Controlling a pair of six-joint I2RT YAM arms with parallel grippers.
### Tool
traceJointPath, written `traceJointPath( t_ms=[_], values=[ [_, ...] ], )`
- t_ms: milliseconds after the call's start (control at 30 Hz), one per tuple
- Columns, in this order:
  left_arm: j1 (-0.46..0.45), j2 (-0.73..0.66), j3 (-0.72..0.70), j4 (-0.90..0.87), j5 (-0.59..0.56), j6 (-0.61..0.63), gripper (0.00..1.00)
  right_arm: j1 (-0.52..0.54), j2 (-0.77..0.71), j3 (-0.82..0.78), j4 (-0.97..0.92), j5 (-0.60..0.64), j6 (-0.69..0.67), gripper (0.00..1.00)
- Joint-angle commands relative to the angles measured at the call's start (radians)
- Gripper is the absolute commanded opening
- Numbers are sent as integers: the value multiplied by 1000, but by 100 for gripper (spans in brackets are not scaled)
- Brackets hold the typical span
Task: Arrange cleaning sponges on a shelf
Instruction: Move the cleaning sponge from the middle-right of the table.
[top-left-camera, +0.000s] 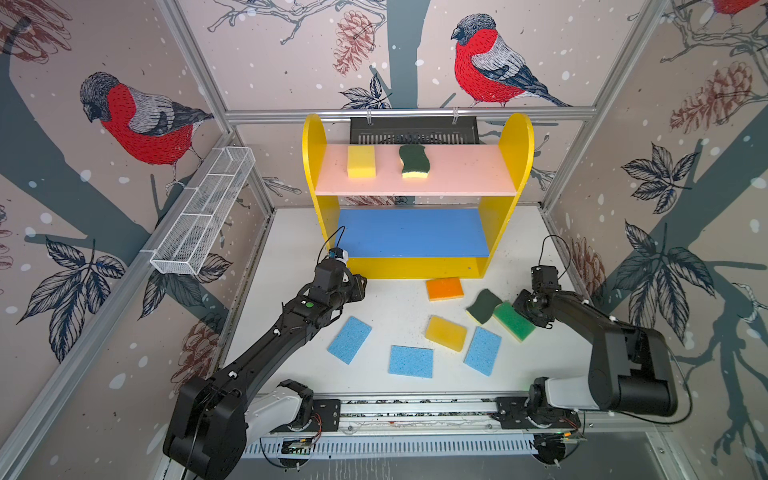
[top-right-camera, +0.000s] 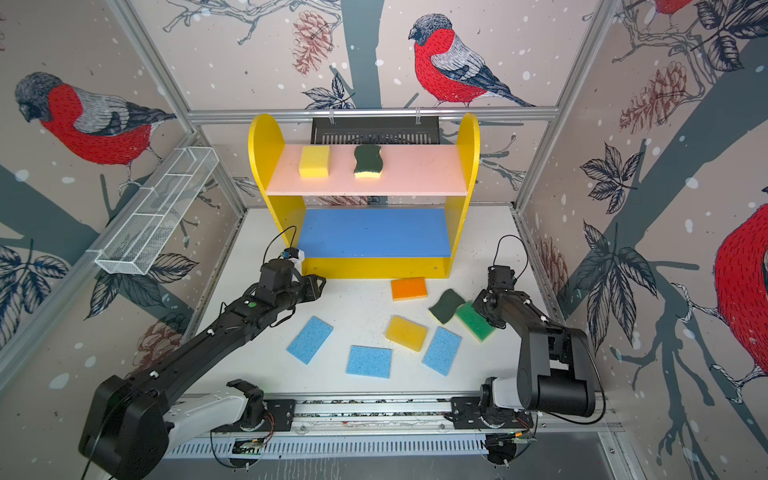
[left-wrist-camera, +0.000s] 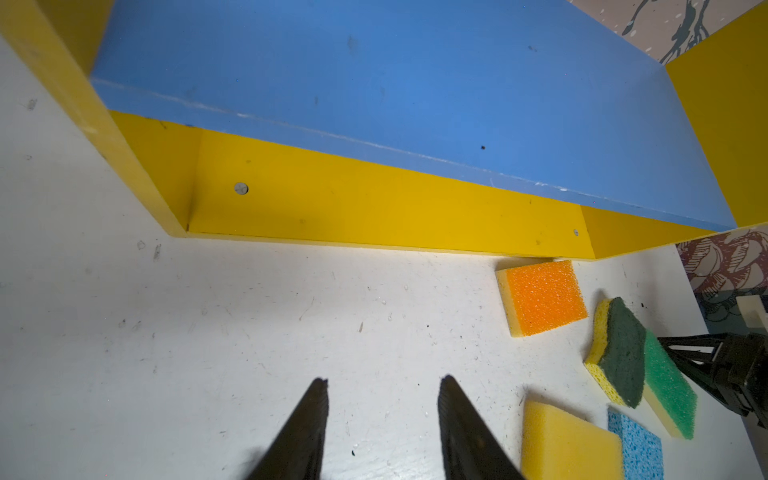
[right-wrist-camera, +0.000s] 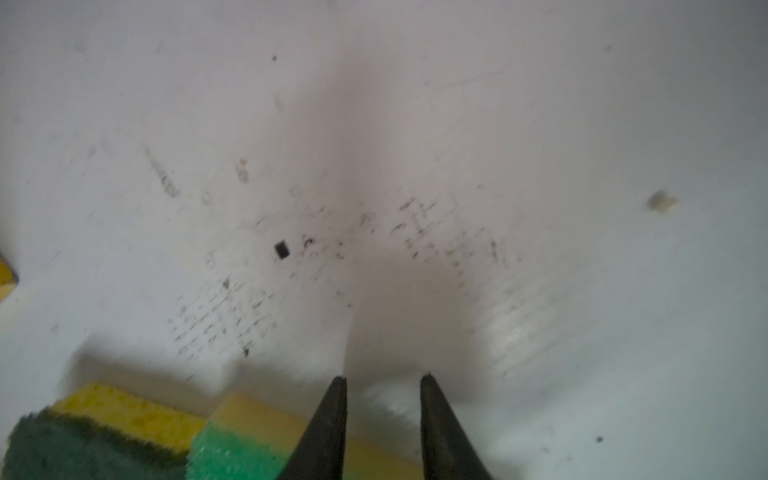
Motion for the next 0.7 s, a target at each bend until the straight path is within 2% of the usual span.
traceJointPath(
  t_ms=[0,233,533,667],
  values=[
    [2,-11,-6,41,11,-4,45,41,-19,-12,-56,-50,48,33],
    [2,-22,-8,44,45,5,44,146,-36,-8,-82,-26,85,37],
    [2,-17,-4,49,67,4,44,280,-97,73,-110,101,32,56],
    [2,-12,1,45,86,0,44,331,-61,94,-117,112,12,54]
  ],
)
